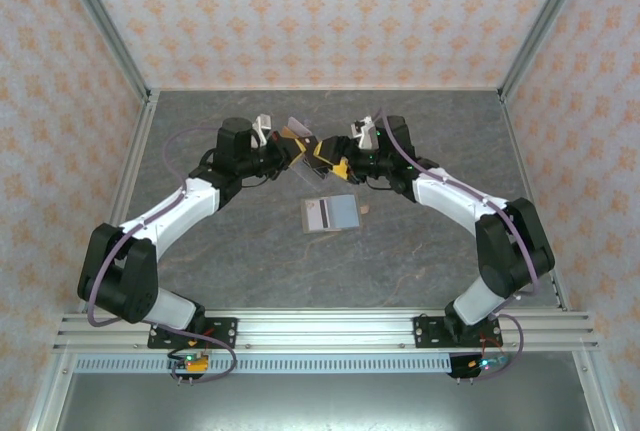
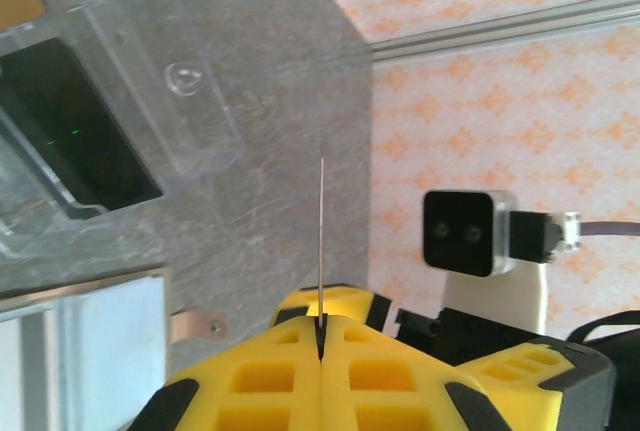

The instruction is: Take the credit cards out of the card holder

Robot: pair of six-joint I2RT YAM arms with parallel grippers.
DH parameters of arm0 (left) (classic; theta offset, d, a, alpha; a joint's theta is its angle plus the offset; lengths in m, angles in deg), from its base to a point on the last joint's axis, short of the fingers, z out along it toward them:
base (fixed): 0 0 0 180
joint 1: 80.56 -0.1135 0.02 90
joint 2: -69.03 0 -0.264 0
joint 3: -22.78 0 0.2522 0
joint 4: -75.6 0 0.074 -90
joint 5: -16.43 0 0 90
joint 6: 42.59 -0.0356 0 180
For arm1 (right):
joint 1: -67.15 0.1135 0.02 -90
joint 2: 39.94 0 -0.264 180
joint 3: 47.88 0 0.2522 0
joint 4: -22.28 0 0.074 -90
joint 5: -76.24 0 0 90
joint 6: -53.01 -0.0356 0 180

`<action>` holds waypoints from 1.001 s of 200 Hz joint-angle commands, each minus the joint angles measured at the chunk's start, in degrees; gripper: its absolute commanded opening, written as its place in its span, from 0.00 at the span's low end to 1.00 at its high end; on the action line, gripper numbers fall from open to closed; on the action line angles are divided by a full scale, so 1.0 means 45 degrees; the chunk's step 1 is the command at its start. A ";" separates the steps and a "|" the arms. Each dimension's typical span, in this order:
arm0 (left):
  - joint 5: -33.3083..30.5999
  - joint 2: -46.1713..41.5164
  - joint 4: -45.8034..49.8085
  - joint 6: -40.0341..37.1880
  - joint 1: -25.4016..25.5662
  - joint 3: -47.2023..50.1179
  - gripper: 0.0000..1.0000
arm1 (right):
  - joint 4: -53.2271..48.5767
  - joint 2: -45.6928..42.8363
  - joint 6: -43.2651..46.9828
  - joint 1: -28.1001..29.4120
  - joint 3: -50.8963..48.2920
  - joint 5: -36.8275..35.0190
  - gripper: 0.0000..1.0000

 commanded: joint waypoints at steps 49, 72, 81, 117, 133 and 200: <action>0.0688 -0.0440 -0.2097 0.1480 -0.0054 0.0492 0.00 | 0.3725 0.0048 -0.2869 -0.0379 -0.0448 0.0990 0.48; 0.0742 -0.0612 -0.2018 0.1482 -0.0095 0.0557 0.01 | 0.4243 0.0007 -0.3356 -0.0512 -0.0596 0.0832 0.36; 0.0727 -0.0659 -0.1863 0.1424 -0.0094 0.0552 0.01 | 0.4213 -0.0042 -0.3293 -0.0521 -0.0577 0.0790 0.32; 0.0553 -0.0705 -0.0384 0.0612 -0.0132 0.0318 0.12 | 0.2149 -0.0258 -0.1707 -0.0516 -0.0138 0.0314 0.06; -0.0224 -0.0848 0.1382 -0.0624 -0.0132 -0.0012 0.32 | 0.0361 -0.0406 -0.0070 -0.0515 0.0231 -0.0343 0.00; -0.5442 -0.1255 0.6396 -0.3611 -0.0186 0.0029 0.91 | -0.3463 0.0183 0.7342 0.0099 0.2018 -0.4623 0.00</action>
